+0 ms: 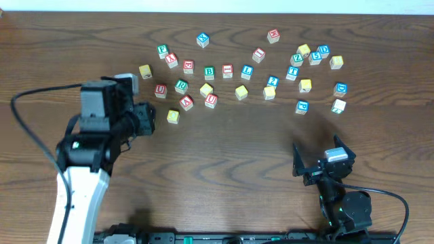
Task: Spell out ROBOT
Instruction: 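Reach the left gripper forward over the green R block and grasp it, then carry the green R block toward the front center and lower it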
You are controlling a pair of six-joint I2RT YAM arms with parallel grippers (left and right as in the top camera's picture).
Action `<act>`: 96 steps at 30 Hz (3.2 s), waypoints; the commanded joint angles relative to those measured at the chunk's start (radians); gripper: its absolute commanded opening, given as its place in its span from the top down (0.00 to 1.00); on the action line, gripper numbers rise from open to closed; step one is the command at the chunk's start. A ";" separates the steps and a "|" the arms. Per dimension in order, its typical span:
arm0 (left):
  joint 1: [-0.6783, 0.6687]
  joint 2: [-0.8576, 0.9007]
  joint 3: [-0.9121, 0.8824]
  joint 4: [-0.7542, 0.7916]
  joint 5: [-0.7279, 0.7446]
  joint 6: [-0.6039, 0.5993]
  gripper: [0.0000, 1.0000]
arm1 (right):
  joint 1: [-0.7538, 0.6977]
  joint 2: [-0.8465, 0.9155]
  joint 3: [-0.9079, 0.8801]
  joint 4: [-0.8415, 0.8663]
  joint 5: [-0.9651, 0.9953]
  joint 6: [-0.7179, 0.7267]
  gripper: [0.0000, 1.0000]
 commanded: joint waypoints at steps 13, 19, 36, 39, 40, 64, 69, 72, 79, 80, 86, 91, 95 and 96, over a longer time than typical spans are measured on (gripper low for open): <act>0.005 0.320 0.406 -0.134 0.060 0.127 0.55 | 0.006 -0.004 -0.001 -0.005 -0.006 0.016 0.01; 0.005 0.539 0.696 -0.277 -0.052 0.231 0.55 | 0.006 -0.004 -0.001 -0.005 -0.006 0.016 0.01; -0.138 1.036 0.766 -0.154 -0.160 0.332 0.55 | 0.006 -0.004 -0.001 -0.005 -0.006 0.016 0.01; -0.138 1.061 0.766 -0.148 -0.160 0.332 0.55 | 0.006 -0.004 -0.001 -0.005 -0.006 0.016 0.01; -0.139 1.061 0.766 -0.144 -0.160 0.332 0.55 | 0.006 -0.004 -0.001 -0.005 -0.006 0.016 0.01; -0.170 1.097 0.760 -0.084 -0.145 0.335 0.39 | 0.006 -0.004 -0.001 -0.005 -0.006 0.016 0.01; -0.170 1.152 0.760 -0.084 -0.146 0.336 0.39 | 0.006 -0.004 -0.001 -0.005 -0.006 0.016 0.01; -0.169 1.152 0.760 -0.074 -0.146 0.339 0.40 | 0.006 -0.004 -0.001 -0.005 -0.006 0.016 0.01; -0.169 1.152 0.760 -0.071 -0.146 0.339 0.52 | 0.006 -0.004 -0.001 -0.005 -0.006 0.016 0.01; -0.169 1.152 0.760 -0.071 -0.146 0.339 0.53 | 0.006 -0.004 -0.001 -0.005 -0.006 0.016 0.01; -0.169 1.152 0.760 -0.073 -0.146 0.339 0.71 | 0.006 -0.004 -0.001 -0.005 -0.006 0.016 0.01; -0.169 1.152 0.761 -0.074 -0.146 0.339 0.72 | 0.006 -0.004 -0.001 -0.005 -0.006 0.016 0.01; -0.169 1.128 0.761 -0.077 -0.146 0.338 0.73 | 0.006 -0.004 -0.001 -0.005 -0.006 0.016 0.01; -0.169 1.116 0.761 -0.077 -0.145 0.338 0.73 | 0.006 -0.004 -0.001 -0.005 -0.006 0.016 0.01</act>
